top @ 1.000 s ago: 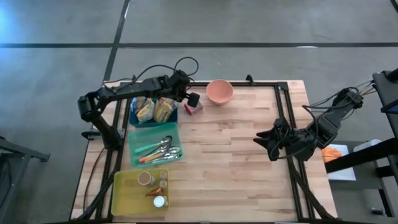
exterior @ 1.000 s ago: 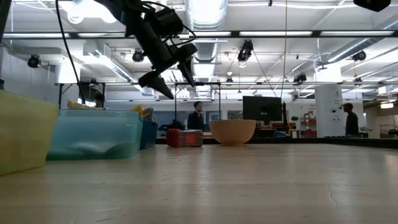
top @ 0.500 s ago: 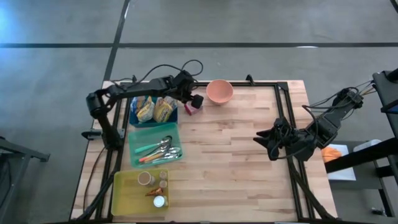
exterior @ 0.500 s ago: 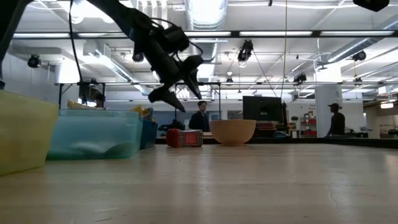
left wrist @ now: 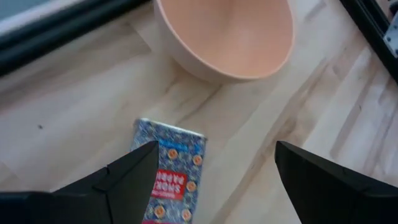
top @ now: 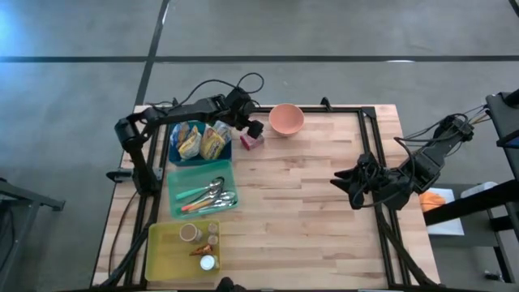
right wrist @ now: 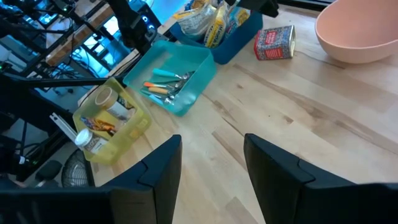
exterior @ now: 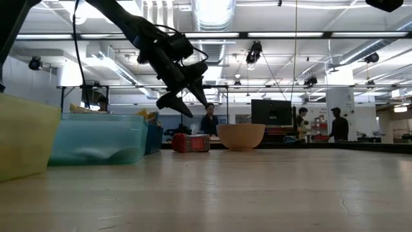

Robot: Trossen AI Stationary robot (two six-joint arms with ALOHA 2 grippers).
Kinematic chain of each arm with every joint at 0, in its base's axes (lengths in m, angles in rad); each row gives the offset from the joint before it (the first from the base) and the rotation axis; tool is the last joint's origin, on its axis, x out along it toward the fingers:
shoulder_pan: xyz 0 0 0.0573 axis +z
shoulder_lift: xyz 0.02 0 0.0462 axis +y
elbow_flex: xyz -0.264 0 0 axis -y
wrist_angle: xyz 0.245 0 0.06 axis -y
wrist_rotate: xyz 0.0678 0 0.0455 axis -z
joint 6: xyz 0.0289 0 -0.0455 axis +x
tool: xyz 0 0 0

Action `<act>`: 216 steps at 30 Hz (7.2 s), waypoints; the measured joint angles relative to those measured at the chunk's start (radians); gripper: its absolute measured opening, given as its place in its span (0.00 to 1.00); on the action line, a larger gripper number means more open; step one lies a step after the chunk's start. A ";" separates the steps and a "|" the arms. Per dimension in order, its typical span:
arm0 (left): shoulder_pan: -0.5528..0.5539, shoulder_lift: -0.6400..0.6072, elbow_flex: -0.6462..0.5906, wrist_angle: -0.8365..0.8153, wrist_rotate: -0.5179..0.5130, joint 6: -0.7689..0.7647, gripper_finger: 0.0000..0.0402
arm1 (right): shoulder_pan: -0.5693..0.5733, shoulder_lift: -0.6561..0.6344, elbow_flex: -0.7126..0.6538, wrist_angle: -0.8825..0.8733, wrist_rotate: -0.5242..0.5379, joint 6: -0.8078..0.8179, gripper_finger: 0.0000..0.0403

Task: Pick & Place Food Item
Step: Put the red spice can into the yellow bin

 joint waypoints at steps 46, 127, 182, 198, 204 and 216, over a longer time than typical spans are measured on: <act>-0.123 0.113 0.000 -0.084 -0.289 0.272 0.93 | 0.000 0.000 0.000 0.011 -0.001 0.050 0.42; -0.313 -0.041 0.013 -0.130 0.397 -0.178 0.78 | -0.122 0.250 0.059 0.261 0.230 -1.051 0.45; -0.328 -0.095 0.013 -0.041 0.740 -0.258 0.78 | -0.499 0.667 0.356 0.282 -0.402 -1.558 0.89; -0.328 -0.095 0.013 -0.039 0.745 -0.249 0.78 | -0.517 0.667 0.356 0.278 -0.483 -1.570 0.51; -0.328 -0.096 0.013 -0.037 0.758 -0.281 0.94 | -0.517 0.666 0.358 0.272 -0.484 -1.519 0.51; -0.319 -0.176 0.013 -0.033 0.764 -0.255 0.85 | -0.510 0.623 0.390 0.262 -0.519 -1.204 0.51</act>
